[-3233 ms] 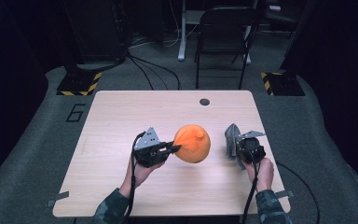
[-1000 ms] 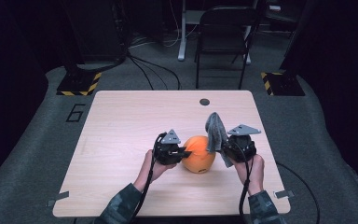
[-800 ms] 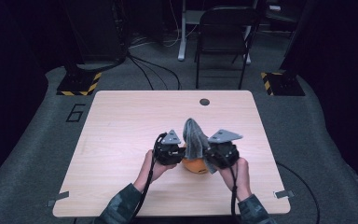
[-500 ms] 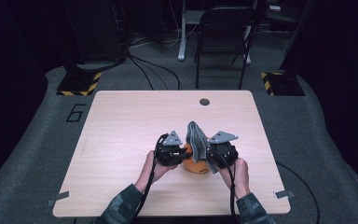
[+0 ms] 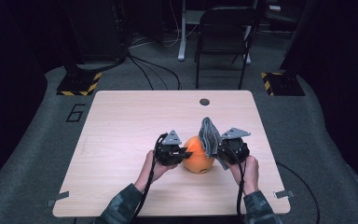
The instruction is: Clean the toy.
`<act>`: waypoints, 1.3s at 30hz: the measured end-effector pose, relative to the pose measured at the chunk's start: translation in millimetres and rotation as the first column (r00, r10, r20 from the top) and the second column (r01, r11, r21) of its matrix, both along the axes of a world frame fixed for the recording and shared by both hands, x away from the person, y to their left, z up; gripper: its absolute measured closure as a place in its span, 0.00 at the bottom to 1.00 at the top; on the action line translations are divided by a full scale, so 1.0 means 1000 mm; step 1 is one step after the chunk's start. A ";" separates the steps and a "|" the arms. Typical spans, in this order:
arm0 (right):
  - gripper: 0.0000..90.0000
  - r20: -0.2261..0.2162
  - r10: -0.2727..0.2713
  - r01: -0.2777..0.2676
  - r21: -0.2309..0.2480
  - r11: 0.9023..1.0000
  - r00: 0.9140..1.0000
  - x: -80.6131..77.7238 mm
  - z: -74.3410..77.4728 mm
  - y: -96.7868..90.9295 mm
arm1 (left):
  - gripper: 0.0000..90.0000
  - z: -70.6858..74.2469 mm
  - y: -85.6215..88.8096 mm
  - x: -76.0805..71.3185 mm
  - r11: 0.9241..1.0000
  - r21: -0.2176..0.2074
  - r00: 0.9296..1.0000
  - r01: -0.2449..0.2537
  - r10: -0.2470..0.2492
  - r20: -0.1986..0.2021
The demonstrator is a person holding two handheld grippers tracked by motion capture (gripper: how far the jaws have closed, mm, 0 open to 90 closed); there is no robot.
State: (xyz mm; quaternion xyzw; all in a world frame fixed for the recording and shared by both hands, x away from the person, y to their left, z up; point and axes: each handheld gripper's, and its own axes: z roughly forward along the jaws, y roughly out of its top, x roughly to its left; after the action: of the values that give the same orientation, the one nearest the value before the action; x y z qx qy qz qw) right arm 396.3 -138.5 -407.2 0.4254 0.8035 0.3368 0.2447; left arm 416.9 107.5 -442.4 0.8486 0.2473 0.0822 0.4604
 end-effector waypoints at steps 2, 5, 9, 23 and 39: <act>0.82 0.001 -0.006 0.006 0.021 1.000 1.000 -0.001 0.002 -0.002 | 0.85 0.001 0.000 0.000 1.000 0.006 1.000 -0.001 0.001 0.004; 0.83 0.058 0.045 -0.048 0.052 0.997 0.997 -0.011 0.016 0.008 | 0.85 0.000 0.000 0.000 1.000 -0.002 1.000 -0.006 0.006 0.002; 0.83 0.087 0.165 -0.171 0.062 0.983 0.982 -0.026 0.024 0.037 | 0.85 0.002 -0.001 -0.002 1.000 0.012 1.000 0.006 -0.006 0.010; 0.83 0.089 0.020 -0.016 -0.045 0.999 0.996 -0.007 0.001 0.016 | 0.85 0.000 -0.002 -0.002 1.000 0.002 1.000 0.000 0.000 0.019; 0.82 0.006 -0.138 0.137 0.048 0.989 0.990 0.007 -0.002 -0.056 | 0.83 -0.006 0.012 0.009 0.991 -0.090 0.995 -0.094 0.090 -0.051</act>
State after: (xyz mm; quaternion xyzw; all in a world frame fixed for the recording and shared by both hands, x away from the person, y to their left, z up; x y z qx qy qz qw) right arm 402.9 -194.7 -409.6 0.4840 0.7629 0.3401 0.2607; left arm 426.0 119.4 -448.1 0.8158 0.3004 0.0718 0.4890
